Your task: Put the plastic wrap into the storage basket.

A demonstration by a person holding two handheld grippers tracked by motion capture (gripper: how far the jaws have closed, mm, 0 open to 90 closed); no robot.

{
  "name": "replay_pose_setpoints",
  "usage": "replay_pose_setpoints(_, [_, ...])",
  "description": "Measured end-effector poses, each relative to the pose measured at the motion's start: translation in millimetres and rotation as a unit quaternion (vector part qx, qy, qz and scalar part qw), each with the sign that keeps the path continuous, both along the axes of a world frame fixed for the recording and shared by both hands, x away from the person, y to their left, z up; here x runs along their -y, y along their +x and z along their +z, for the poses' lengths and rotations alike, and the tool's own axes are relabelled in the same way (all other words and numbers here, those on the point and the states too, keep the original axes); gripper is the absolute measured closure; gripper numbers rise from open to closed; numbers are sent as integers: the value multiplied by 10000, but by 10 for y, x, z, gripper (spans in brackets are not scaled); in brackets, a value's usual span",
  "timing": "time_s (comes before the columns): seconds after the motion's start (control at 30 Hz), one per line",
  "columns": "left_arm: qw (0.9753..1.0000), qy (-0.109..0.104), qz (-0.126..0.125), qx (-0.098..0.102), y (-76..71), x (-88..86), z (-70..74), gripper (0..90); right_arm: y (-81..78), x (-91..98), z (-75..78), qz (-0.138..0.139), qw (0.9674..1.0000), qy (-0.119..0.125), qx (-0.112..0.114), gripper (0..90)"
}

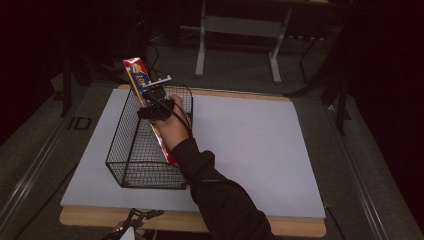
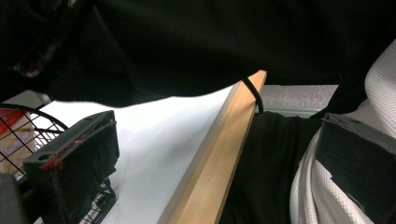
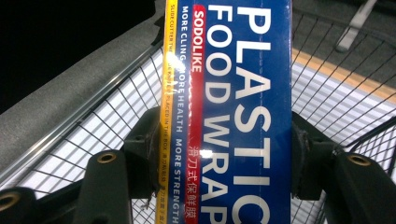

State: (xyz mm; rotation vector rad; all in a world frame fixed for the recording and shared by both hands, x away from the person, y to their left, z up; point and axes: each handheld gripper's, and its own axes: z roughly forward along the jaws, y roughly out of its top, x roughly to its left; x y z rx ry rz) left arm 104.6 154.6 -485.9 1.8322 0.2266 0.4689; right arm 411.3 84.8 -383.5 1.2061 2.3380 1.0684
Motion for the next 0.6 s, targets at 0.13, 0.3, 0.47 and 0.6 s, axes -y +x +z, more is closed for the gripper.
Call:
replay_pose_setpoints(0.13, [10000, 2, -4, 0, -2, 1, 1, 1, 26, -13, -135, -60, 9999, -109, -105, 394])
replay_pose_setpoints(0.3, [10000, 12, -7, -1, -3, 3, 0, 1, 43, -3, -259, -100, 9996, -176, -199, 394])
replay_pose_setpoints(0.47, [10000, 14, -15, 0, -3, 5, -1, 1, 45, -19, -341, -85, 9993, -258, -268, 392])
replay_pose_setpoints(0.6, [10000, 20, -21, -6, -3, 7, -2, 1, 47, -20, -426, -96, 9985, -371, -380, 391])
